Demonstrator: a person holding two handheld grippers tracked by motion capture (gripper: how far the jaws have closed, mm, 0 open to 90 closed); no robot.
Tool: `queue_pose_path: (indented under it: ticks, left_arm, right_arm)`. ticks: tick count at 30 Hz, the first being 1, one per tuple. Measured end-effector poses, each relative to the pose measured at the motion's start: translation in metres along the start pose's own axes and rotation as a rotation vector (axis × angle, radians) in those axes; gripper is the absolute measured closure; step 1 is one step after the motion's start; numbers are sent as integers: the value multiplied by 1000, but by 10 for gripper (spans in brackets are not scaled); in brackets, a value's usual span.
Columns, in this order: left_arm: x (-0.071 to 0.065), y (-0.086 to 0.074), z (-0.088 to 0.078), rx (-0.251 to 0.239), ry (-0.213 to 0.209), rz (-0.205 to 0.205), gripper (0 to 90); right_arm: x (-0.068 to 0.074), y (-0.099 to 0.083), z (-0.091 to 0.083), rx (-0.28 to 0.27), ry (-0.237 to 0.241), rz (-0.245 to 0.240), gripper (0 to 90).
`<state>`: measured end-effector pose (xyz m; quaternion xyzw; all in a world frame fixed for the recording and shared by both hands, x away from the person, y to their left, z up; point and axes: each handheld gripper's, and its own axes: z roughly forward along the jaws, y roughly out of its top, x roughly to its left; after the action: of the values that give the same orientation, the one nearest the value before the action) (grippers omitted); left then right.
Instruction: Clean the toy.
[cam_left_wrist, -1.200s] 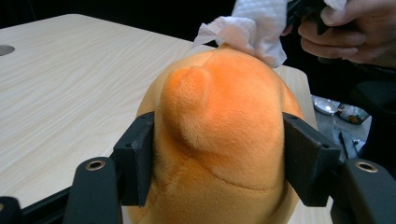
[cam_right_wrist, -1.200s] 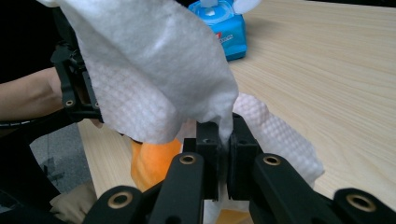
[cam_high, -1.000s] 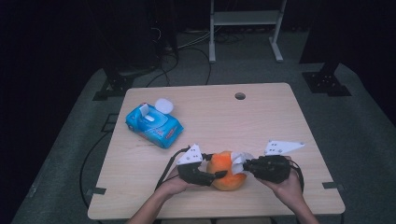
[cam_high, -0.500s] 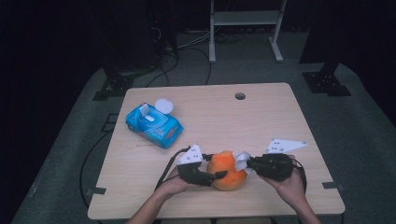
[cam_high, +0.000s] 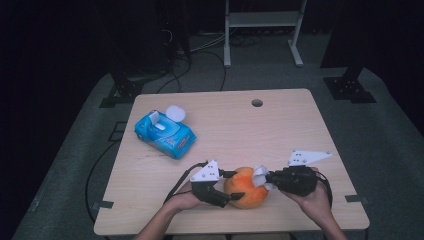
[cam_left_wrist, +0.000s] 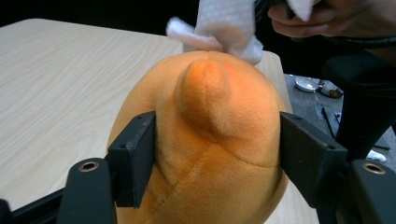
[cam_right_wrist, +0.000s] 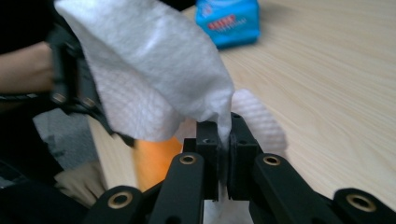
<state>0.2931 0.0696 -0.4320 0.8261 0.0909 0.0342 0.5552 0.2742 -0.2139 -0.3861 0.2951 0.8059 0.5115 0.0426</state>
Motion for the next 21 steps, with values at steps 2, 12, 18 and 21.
queue_pose_path:
  ticks: [2,12,18,21]
  left_arm:
    - [-3,0,2,8,-4,14,323]
    - [-4,0,2,14,-9,33,337]
    - [-8,0,6,7,-13,34,342]
    - [-11,0,8,19,-20,45,342]
  right_arm:
    - [7,4,7,-12,42,-8,849]
    - [-7,0,5,-7,-18,39,849]
    - [10,6,12,-25,64,-6,849]
    - [22,10,21,-17,93,-35,849]
